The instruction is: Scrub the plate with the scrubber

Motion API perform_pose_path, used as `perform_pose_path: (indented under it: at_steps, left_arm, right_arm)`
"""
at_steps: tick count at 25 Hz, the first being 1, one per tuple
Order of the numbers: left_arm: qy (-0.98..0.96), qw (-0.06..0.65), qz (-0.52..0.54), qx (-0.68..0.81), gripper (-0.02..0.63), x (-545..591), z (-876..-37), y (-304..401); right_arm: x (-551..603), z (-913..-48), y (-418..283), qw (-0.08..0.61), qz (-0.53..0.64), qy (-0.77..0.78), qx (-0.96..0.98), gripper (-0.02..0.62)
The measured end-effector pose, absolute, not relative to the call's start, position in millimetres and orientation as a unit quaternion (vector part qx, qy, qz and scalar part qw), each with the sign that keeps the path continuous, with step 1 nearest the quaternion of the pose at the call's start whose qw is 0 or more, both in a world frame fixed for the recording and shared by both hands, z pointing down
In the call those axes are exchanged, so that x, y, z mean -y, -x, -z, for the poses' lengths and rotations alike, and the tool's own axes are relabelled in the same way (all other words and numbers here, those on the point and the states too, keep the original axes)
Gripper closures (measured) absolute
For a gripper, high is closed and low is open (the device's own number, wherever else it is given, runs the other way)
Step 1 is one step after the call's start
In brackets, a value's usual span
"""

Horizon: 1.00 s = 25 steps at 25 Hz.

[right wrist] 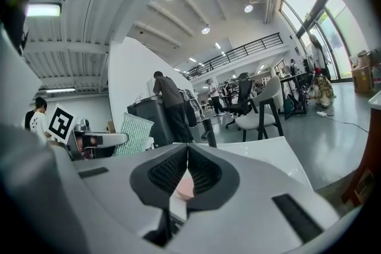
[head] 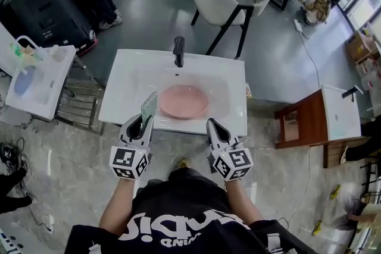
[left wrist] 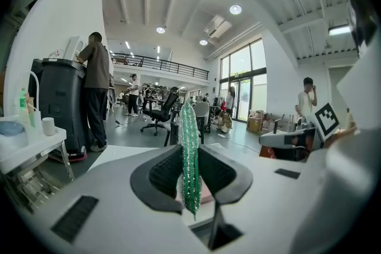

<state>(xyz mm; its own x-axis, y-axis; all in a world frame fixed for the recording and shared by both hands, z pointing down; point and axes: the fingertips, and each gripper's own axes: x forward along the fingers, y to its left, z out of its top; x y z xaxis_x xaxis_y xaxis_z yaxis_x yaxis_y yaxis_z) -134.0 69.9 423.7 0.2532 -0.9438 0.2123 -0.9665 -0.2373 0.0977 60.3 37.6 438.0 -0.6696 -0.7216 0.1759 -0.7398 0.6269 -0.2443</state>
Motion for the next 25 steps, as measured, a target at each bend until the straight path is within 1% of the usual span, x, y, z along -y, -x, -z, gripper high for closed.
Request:
perform_pose_path:
  at_steps: [12, 25]
  left_arm:
    - [-0.787, 0.110, -0.058, 0.605, 0.517, -32, -430, 136]
    - [-0.831, 0.106, -0.078, 0.541, 0.517, 30, -433, 152]
  right_arm:
    - [2, -446, -50, 0.037, -0.160, -0.397, 0.903, 0.577]
    - [49, -441, -22, 0.049, -0.153, -0.416, 0.895, 0.577]
